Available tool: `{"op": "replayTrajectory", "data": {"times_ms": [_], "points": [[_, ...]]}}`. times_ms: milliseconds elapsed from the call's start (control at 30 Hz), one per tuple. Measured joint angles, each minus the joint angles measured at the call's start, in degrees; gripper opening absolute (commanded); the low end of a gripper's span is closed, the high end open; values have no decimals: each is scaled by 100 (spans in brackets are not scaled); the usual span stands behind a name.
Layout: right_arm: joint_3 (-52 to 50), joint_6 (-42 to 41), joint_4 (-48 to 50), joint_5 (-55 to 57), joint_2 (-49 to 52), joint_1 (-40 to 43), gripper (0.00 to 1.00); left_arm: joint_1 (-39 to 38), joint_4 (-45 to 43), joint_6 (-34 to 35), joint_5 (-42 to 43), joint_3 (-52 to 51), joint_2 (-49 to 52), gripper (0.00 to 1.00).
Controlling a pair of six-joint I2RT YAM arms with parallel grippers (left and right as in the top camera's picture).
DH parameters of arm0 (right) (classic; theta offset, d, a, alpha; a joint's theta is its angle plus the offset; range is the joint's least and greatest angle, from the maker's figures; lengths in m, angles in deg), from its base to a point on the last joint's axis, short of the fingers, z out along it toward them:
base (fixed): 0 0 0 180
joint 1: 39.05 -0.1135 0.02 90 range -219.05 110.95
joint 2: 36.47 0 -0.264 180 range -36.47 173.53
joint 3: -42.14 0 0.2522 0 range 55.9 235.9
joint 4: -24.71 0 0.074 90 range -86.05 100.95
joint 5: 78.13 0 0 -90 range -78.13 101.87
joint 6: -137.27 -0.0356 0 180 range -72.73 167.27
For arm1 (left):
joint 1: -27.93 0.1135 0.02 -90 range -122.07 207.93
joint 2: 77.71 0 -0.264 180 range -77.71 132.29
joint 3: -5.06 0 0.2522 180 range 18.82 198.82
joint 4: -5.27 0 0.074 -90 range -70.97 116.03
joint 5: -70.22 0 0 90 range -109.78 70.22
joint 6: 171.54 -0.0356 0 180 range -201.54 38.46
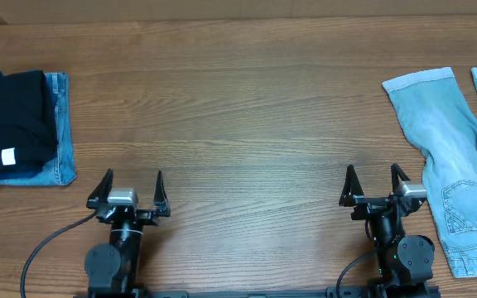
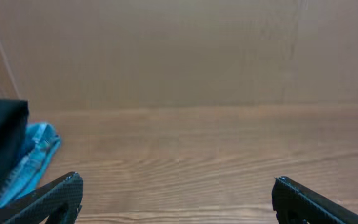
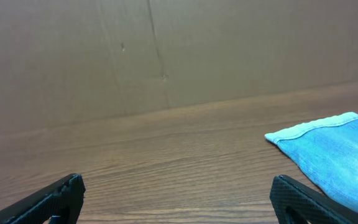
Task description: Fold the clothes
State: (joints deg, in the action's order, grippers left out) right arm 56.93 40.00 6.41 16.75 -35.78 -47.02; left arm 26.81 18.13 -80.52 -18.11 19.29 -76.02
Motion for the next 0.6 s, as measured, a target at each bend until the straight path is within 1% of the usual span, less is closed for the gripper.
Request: {"op": "replayTrajectory", "data": {"times_ms": [33,133,600], "points": [[0,-4,0,2,0,0,100,-52,92,-138,-50,2,-85,100],[0,0,-2,0,0,0,100,-133,520,-271,-107,0,-87,100],[0,-2,2,0,0,0,100,-179,522,-315,-111,0,-96,100]]}}
